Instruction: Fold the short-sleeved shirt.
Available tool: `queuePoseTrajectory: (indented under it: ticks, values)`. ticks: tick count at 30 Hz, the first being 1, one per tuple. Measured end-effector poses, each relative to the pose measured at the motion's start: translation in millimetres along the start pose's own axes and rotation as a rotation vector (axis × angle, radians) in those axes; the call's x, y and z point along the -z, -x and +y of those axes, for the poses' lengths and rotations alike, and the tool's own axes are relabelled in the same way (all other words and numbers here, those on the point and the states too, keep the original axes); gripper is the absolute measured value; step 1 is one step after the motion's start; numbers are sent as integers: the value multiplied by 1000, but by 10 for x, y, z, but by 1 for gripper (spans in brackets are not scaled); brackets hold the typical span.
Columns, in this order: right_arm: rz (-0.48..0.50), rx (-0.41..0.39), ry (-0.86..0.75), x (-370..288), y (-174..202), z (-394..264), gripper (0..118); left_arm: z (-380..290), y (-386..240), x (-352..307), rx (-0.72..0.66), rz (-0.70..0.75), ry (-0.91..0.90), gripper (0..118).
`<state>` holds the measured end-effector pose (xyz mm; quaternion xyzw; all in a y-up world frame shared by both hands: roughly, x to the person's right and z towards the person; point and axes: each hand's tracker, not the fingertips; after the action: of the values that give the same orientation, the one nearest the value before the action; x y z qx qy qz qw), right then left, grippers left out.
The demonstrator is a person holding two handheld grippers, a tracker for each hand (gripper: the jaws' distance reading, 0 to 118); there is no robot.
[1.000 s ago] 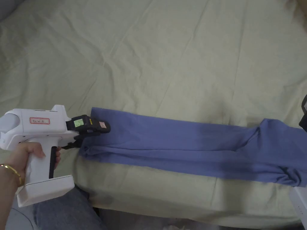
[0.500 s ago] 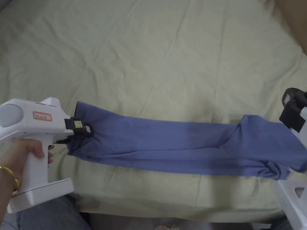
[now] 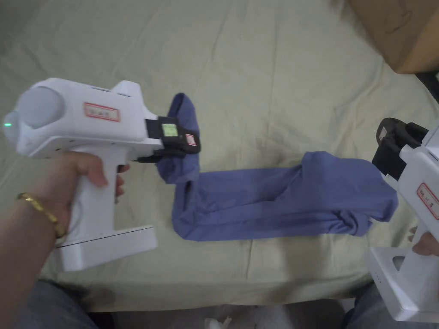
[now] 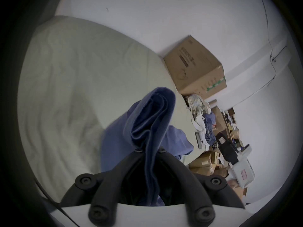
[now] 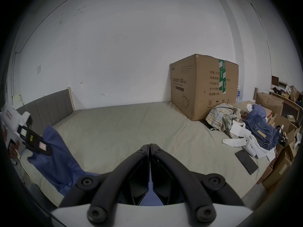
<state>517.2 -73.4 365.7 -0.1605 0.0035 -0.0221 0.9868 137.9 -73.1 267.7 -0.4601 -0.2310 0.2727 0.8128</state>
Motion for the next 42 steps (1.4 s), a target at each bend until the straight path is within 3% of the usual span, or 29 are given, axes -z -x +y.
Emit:
queuePoseTrajectory:
  ticks: [10, 11, 15, 17, 20, 23, 25, 26, 28, 31, 37, 42]
  values:
    - [-115, 26, 3, -318, -427, -86, 0, -404, -196, 1741, 31, 262, 178, 8]
    - [-123, 29, 6, -337, -458, -93, 0, -484, -233, 1837, 18, 290, 193, 14]
    - [-145, 29, 12, -380, -527, -118, 0, -649, -277, 2040, 54, 284, 202, 67]
    - [-149, 34, 17, -377, -548, -122, 0, -587, -385, 1947, 69, 247, 196, 76]
    - [-145, 35, 23, -354, -526, -119, 0, -417, -505, 1642, 82, 130, 126, 76]
    - [-133, 30, 21, -323, -476, -111, 0, -307, -628, 1186, 155, 80, -81, 75]
    - [-116, 26, 22, -301, -440, -100, 0, -312, -674, 998, 258, 148, -163, 68]
    - [-108, 23, 21, -296, -416, -98, 0, -342, -684, 967, 322, 200, -182, 57]
    - [-95, 15, 21, -283, -377, -93, 0, -455, -690, 981, 403, 305, -188, 18]
    - [-79, 8, 20, -285, -336, -94, 0, -656, -557, 1184, 348, 294, -96, 1]
    - [-82, 4, 19, -332, -399, -99, 0, -1180, -424, 1770, 326, 283, 89, 0]
    - [-108, 6, 33, -362, -482, -136, 0, -1476, -622, 1960, 488, 337, 91, 0]
